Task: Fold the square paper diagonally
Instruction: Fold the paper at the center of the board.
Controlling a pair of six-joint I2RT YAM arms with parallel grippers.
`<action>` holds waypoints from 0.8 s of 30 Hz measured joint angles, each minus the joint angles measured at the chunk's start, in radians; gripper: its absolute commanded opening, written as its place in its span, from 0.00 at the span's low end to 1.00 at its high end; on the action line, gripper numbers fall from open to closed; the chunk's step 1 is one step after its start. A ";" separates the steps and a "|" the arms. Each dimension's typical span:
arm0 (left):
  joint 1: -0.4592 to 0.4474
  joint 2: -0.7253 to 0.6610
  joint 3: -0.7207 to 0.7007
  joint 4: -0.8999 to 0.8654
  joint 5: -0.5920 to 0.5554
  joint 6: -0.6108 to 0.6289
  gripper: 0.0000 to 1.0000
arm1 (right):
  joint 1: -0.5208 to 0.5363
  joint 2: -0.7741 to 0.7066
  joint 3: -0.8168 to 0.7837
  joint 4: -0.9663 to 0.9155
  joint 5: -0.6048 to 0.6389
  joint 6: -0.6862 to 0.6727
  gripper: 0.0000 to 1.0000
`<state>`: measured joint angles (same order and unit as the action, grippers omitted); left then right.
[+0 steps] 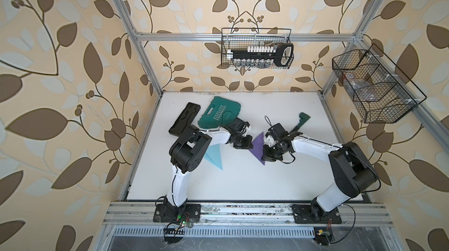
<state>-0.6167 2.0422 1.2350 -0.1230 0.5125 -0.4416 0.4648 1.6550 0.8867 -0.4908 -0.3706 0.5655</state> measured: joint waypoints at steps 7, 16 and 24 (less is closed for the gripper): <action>0.000 0.000 0.000 -0.001 0.000 0.005 0.00 | 0.000 0.021 -0.008 -0.006 0.002 -0.001 0.00; 0.000 0.000 0.002 -0.006 0.000 0.009 0.00 | -0.005 -0.006 -0.058 0.030 -0.003 -0.009 0.00; 0.000 0.001 0.005 -0.011 0.000 0.010 0.00 | -0.010 -0.037 -0.083 0.014 0.003 -0.017 0.00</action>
<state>-0.6167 2.0434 1.2404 -0.1345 0.5121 -0.4316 0.4553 1.6184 0.8036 -0.4763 -0.3672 0.5484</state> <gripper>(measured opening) 0.045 0.047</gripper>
